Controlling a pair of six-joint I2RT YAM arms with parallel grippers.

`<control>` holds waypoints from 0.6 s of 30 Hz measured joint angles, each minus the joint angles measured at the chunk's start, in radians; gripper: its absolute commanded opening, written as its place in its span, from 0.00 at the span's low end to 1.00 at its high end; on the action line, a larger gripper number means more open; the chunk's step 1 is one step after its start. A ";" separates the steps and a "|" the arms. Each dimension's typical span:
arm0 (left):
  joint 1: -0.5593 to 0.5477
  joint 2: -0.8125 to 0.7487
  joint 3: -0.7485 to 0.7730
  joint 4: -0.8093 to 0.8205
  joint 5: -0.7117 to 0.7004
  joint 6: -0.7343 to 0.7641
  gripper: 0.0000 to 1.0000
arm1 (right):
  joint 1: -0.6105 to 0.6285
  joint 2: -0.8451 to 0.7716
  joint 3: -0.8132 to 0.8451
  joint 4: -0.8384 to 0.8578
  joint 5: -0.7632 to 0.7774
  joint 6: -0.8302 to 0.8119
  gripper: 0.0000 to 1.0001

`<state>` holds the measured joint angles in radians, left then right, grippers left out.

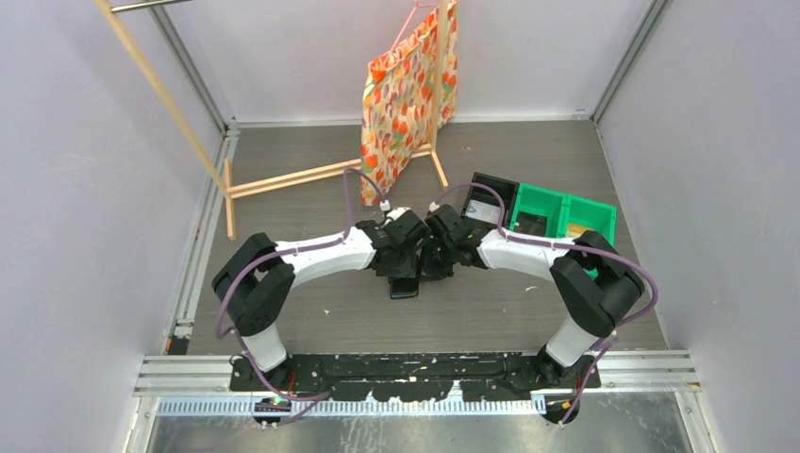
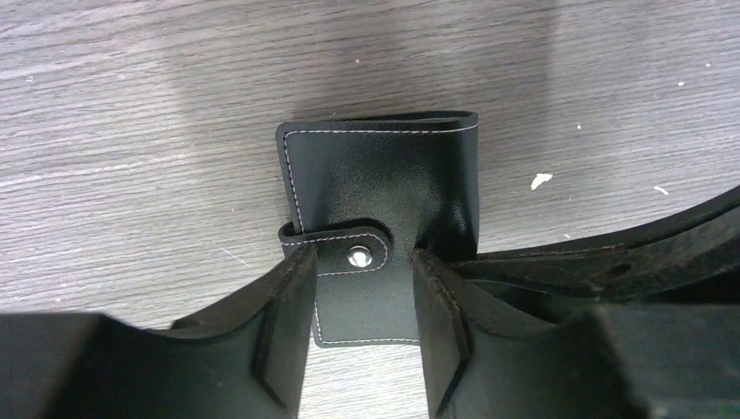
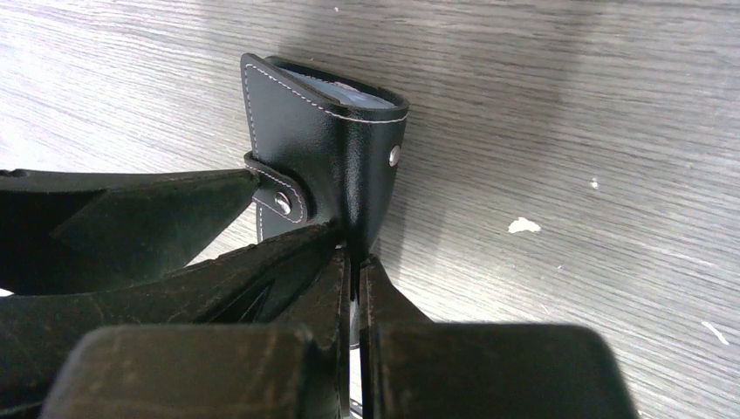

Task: Take the credit cards out of the card holder
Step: Open the card holder at the center of the board.

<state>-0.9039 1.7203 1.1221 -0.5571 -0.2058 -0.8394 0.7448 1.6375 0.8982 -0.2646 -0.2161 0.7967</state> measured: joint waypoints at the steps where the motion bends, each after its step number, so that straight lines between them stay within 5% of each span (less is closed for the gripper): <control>1: -0.003 0.004 0.004 -0.001 -0.005 -0.001 0.40 | 0.000 0.000 0.000 -0.001 0.003 0.000 0.01; 11: -0.013 0.020 0.015 -0.002 -0.037 -0.018 0.25 | -0.001 0.000 0.000 -0.005 0.012 0.000 0.01; 18: -0.015 0.021 0.015 -0.003 -0.064 -0.013 0.01 | -0.001 0.000 0.000 -0.005 0.013 0.000 0.01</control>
<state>-0.9192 1.7412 1.1370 -0.5606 -0.2699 -0.8524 0.7441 1.6371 0.8982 -0.2691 -0.2028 0.7963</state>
